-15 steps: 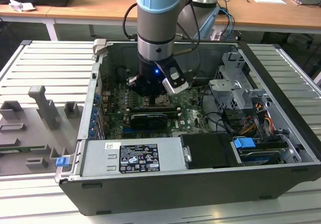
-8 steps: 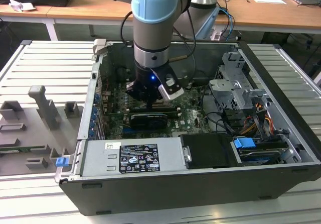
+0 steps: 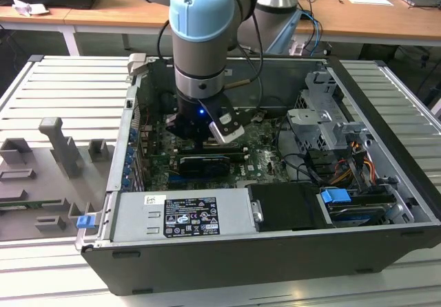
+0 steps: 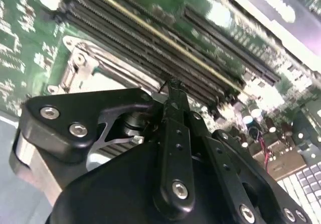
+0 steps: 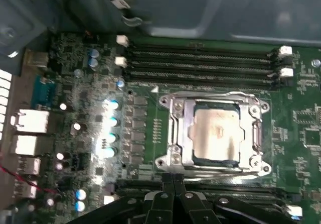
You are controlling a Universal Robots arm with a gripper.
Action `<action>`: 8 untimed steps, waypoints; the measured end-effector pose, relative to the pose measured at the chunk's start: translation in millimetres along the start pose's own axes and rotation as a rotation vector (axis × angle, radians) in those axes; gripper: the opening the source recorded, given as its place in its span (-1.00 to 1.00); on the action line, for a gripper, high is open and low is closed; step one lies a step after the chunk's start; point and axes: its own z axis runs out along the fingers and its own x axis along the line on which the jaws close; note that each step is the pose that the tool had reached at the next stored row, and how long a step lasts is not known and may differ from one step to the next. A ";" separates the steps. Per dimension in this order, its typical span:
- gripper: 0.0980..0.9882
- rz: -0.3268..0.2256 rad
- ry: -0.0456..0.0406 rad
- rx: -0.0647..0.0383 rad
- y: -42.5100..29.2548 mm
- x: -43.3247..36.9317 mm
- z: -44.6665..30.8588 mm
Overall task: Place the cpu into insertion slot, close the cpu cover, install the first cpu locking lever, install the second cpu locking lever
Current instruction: 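Install the second cpu locking lever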
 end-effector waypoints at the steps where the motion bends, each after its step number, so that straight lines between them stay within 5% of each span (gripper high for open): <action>1: -0.98 0.000 -0.0006 -0.006 0.0 1.6 0.5; 8: -0.98 0.000 -0.0031 -0.041 -1.6 2.4 10.9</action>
